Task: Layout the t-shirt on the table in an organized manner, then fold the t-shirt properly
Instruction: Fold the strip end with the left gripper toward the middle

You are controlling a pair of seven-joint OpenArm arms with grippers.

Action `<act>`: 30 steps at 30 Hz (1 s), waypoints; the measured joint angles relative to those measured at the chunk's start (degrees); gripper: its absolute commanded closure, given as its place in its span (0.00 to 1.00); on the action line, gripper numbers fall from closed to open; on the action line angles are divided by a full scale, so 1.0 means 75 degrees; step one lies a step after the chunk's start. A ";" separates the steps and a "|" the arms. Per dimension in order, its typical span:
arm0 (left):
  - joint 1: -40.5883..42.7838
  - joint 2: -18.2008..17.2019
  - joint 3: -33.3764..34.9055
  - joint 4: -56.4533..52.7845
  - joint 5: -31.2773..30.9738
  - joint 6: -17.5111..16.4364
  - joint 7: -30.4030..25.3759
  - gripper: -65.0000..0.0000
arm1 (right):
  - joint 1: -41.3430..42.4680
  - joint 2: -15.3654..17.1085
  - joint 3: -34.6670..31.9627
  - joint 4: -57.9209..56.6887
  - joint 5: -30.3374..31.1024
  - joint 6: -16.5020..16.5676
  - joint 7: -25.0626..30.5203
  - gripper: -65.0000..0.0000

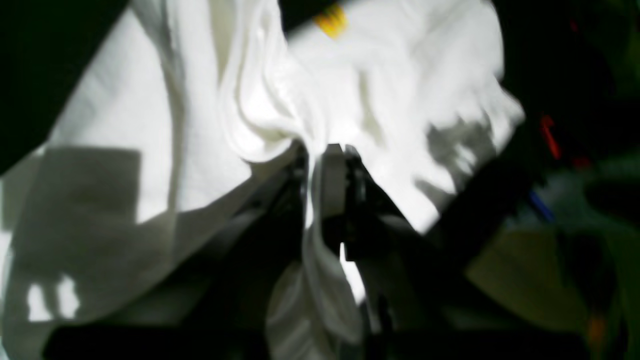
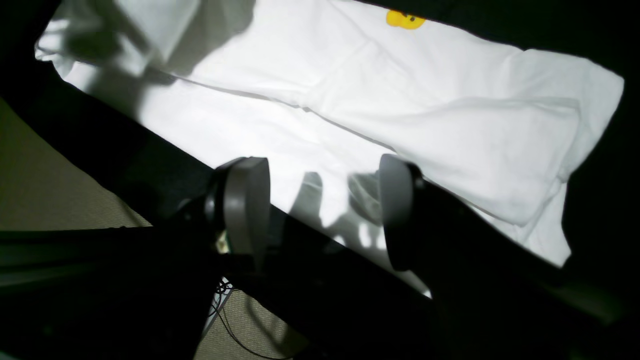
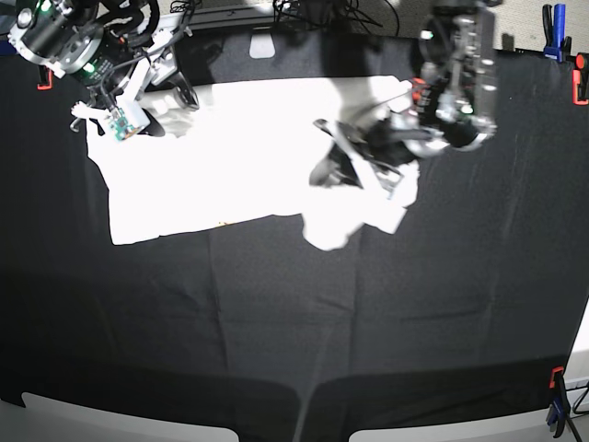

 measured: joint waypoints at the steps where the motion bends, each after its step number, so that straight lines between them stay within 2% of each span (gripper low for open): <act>1: 0.0017 0.0026 0.0067 0.0000 -0.0003 -0.0015 0.0006 1.00 | 0.0000 0.0000 0.0000 0.0000 0.0015 0.0003 0.0000 0.48; 4: -0.0026 0.0050 0.0192 0.0000 0.0067 -0.0020 -0.0020 1.00 | 0.0000 0.0000 0.0000 0.0000 0.0026 0.0003 0.0000 0.48; 8: -0.0041 0.0050 0.0189 0.0000 0.0571 -0.0023 -0.0064 1.00 | 0.0000 0.0000 0.0000 0.0000 0.0029 0.0003 0.0000 0.48; 22: -0.0041 0.0052 0.0189 0.0000 0.0332 -0.0026 -0.0070 1.00 | 0.0000 0.0000 0.0000 0.0000 0.0026 0.0000 0.0000 0.48; 23: -0.0041 0.0052 0.0189 0.0000 0.0303 -0.0067 -0.0070 0.92 | 0.0000 0.0000 0.0000 0.0000 0.0026 0.0003 0.0000 0.48; 25: -0.0041 0.0050 0.0189 0.0000 0.0277 -0.0291 -0.0070 0.66 | 0.0000 0.0000 0.0000 0.0000 0.0026 0.0000 0.0000 0.48; 27: -0.0041 0.0050 0.0189 0.0000 0.0274 -0.0312 -0.0189 0.48 | 0.0000 0.0000 0.0000 0.0000 0.0026 0.0000 0.0000 0.48; 28: -0.0041 0.0052 0.0189 0.0000 0.0274 -0.0315 -0.0239 0.45 | 0.0000 0.0000 0.0000 0.0000 0.0026 -0.0006 -0.0003 0.48; 30: -0.0041 0.0052 0.0189 0.0000 0.0277 -0.0315 -0.0242 0.44 | 0.0003 0.0000 0.0000 0.0000 -0.0009 -0.0507 0.0006 0.48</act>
